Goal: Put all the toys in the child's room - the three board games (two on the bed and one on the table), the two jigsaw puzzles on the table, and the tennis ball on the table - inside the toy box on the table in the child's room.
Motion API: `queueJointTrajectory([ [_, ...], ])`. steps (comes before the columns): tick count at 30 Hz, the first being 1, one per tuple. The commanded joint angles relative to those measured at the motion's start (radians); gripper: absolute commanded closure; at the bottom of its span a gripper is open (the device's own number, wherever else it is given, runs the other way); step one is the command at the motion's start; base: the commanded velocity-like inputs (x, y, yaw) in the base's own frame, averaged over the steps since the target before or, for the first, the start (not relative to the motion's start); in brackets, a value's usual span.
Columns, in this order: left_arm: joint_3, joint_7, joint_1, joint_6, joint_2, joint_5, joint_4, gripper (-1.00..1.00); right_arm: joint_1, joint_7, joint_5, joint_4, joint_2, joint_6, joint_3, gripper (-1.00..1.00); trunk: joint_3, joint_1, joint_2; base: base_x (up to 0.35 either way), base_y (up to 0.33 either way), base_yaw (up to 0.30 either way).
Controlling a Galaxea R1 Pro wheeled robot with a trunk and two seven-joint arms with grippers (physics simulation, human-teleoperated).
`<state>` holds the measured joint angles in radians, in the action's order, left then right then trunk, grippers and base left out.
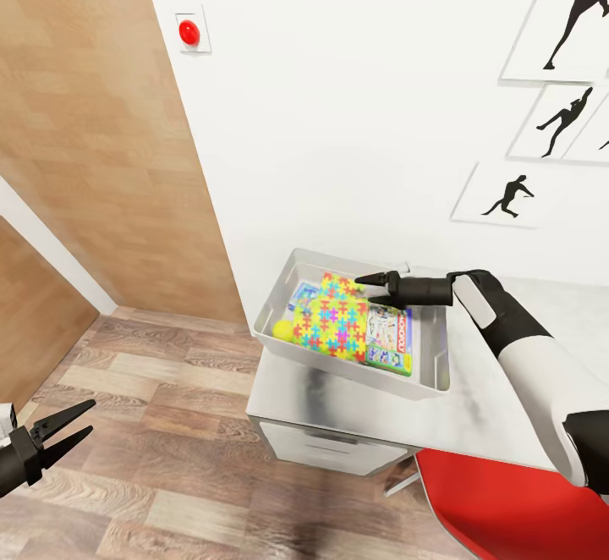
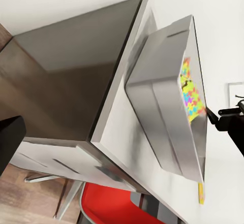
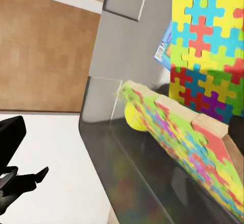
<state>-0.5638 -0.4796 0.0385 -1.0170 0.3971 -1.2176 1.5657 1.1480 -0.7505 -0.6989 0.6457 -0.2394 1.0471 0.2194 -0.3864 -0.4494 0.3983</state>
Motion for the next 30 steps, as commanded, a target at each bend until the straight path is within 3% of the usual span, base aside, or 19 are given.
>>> queueJointTrajectory([
  [1,-0.001,-0.005,0.000,-0.003,0.000,0.004,0.000,-1.00,0.001,-0.007,0.005,0.000,-0.001,0.000,0.003,-1.00,-0.001,-0.001,0.002,0.000,0.000,0.000],
  [24,-0.001,-0.005,0.000,-0.003,0.000,0.004,0.000,-1.00,0.009,-0.008,0.004,0.041,-0.020,0.000,-0.011,-1.00,-0.001,-0.001,0.002,0.000,0.000,0.000],
  [30,0.000,-0.005,0.000,-0.003,0.000,0.004,0.000,-1.00,0.006,-0.009,-0.001,0.159,-0.064,0.000,-0.018,-1.00,-0.001,-0.001,0.002,0.000,0.000,0.000],
])
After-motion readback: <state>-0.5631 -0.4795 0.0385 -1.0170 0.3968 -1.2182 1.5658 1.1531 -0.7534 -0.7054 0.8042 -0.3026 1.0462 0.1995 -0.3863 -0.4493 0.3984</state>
